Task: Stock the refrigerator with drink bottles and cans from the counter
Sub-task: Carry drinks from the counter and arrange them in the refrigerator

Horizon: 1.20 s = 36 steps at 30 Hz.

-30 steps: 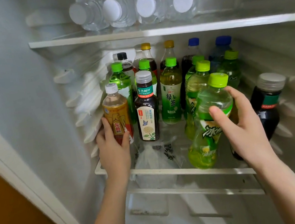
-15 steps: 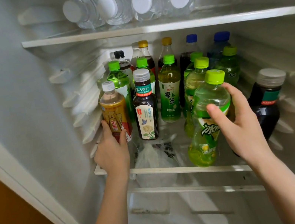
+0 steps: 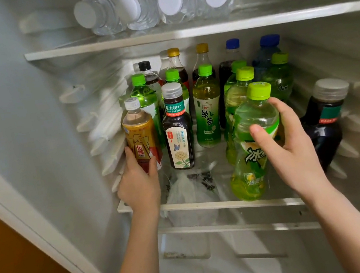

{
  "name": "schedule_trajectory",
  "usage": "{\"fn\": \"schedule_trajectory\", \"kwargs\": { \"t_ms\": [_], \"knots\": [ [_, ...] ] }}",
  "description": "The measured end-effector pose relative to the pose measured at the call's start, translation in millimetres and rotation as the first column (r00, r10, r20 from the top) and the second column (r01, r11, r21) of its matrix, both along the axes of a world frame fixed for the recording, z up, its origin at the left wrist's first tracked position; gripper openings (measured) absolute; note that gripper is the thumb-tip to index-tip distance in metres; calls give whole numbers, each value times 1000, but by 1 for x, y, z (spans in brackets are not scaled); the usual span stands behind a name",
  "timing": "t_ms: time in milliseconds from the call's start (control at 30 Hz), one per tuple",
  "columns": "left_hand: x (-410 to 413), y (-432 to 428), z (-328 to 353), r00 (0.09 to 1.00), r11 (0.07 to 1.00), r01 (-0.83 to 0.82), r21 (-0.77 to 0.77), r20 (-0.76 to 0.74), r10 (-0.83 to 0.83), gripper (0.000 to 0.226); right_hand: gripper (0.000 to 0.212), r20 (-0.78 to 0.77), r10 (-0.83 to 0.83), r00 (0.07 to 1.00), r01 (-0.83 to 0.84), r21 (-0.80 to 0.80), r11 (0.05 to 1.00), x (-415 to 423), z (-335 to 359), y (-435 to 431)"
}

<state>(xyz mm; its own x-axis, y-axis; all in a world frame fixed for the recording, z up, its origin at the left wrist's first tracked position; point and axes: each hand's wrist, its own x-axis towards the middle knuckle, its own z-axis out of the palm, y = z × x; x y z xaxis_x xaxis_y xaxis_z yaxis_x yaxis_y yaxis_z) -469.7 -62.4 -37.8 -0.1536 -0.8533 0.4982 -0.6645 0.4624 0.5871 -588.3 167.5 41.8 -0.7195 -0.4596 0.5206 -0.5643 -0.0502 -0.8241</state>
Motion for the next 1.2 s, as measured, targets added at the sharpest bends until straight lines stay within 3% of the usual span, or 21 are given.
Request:
{"fn": "schedule_trajectory", "kwargs": {
  "t_ms": [167, 300, 367, 467, 600, 767, 967, 1033, 1133, 1200],
  "knots": [
    [10, 15, -1, 993, 1000, 22, -15, -117, -24, 51, 84, -28, 41, 999, -40, 58, 998, 0, -3, 2],
    [7, 38, 4, 948, 933, 194, -304, -186, -258, 30, 89, -60, 27, 998, -23, 72, 997, -7, -2, 8],
    [-4, 51, 12, 883, 866, 346, -361, -186, -430, 29, 88, -67, 7, 998, -3, 69, 998, -11, -1, 13],
    [-27, 69, 26, 706, 729, 629, -268, -196, -681, 32, 88, -109, -38, 993, 47, 84, 995, -14, -2, 20],
    [-65, 81, 32, 563, 580, 814, 35, -297, -771, 53, 89, -139, -96, 986, 116, 142, 983, -11, 0, 32],
    [-105, 85, 30, 511, 474, 859, 191, -275, -815, 90, 91, -148, -131, 980, 163, 228, 960, -11, 4, 35],
    [-116, 91, 20, 481, 481, 872, 89, -334, -810, 74, 99, -159, -152, 976, 195, 310, 930, -4, 13, 32],
    [-115, 90, 16, 488, 490, 868, 79, -321, -812, 74, 95, -249, -183, 951, 264, 346, 901, -2, 21, 31],
    [-111, 92, 10, 538, 538, 838, 96, -317, -781, 77, 81, -545, -273, 793, 533, 404, 743, -7, 45, 31],
    [-108, 91, 3, 570, 567, 816, 112, -321, -757, 78, 82, -618, -239, 749, 596, 472, 649, -11, 62, 26]
  ]
}}
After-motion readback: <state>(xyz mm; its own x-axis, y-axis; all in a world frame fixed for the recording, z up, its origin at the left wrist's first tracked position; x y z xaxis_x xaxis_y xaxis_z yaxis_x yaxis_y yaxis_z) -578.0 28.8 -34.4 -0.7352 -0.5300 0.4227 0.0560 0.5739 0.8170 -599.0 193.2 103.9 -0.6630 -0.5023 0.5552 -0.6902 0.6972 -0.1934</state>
